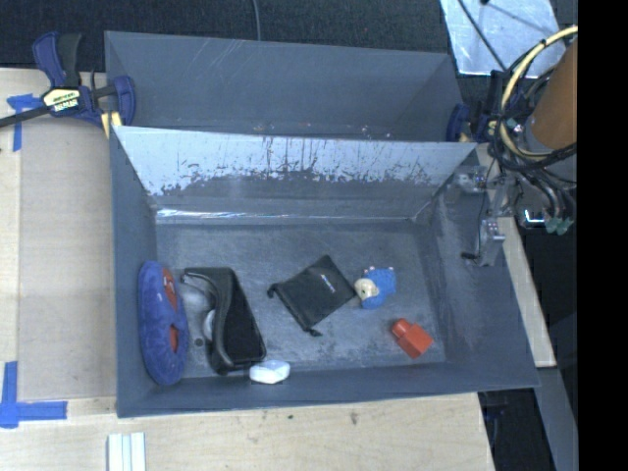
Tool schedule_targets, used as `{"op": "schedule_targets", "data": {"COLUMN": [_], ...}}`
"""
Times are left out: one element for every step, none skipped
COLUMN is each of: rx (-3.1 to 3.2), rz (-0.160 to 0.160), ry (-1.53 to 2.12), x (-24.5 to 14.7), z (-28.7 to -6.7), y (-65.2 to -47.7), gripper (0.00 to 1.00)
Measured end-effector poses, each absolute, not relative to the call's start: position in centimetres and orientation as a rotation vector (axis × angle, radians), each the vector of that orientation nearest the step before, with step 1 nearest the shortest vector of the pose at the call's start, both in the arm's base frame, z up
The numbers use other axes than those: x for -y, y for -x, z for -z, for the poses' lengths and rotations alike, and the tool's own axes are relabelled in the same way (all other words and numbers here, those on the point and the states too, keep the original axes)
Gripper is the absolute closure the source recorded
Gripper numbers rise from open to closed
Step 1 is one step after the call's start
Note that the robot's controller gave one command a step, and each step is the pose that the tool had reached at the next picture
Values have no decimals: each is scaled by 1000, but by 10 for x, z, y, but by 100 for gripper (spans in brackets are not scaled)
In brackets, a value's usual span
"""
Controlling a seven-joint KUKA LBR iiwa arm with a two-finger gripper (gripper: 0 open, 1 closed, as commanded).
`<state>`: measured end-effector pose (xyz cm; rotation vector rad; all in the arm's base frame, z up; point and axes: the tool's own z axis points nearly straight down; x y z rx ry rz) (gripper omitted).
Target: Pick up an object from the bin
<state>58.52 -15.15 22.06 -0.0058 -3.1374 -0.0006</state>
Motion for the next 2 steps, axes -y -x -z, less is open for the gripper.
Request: {"op": "schedule_targets", "data": {"rx": [3149,3129], "rz": [-1,0], "ry": [200,231], "x": [104,112], "z": [-376,-257], "y": [-552,-565], "gripper": [0,0]}}
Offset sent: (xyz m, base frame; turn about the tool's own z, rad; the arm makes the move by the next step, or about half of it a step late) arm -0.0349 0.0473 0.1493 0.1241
